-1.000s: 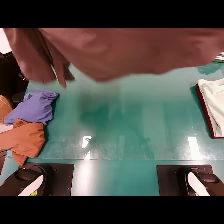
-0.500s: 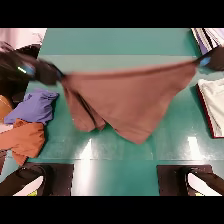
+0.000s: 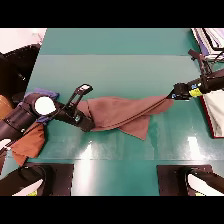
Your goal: Fold the shirts.
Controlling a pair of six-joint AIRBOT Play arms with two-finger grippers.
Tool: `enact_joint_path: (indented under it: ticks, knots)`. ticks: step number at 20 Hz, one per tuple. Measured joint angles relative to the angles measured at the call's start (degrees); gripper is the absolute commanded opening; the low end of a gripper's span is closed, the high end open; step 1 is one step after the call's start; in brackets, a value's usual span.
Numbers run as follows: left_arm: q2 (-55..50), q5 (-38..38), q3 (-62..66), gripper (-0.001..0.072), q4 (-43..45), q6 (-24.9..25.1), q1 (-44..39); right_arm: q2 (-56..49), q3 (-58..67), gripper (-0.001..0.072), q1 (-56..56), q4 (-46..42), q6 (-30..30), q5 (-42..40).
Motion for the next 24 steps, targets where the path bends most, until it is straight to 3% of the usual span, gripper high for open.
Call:
enact_joint_path:
  ticks: [5, 13, 22, 23, 24]
  knots:
    - [0.1, 0.3, 7.2, 0.0543, 0.4, 0.0, 3.3, 0.7, -1.1, 0.0014, 0.1, -0.2, 0.0, -1.3]
    - [-5.9, -0.4, 8.8, 0.0545, 5.0, 0.2, 25.4, 0.9, -1.3, 0.0014, 0.1, -0.2, 0.0, -2.5]
    - [-18.7, 6.0, 4.2, 0.0541, 2.2, 5.0, 30.2, 0.9, -1.3, 0.0014, 0.1, -0.2, -0.1, -3.5]
    - [-19.2, 6.6, 4.1, 0.0482, 2.0, 5.0, 30.2, 0.9, -1.3, 0.0014, 0.1, -0.2, -0.1, -3.5]
    - [-19.5, 7.3, 4.0, 0.0215, 1.9, 4.9, 30.3, 0.9, -1.3, 0.0015, 0.1, -0.2, -0.1, -3.6]
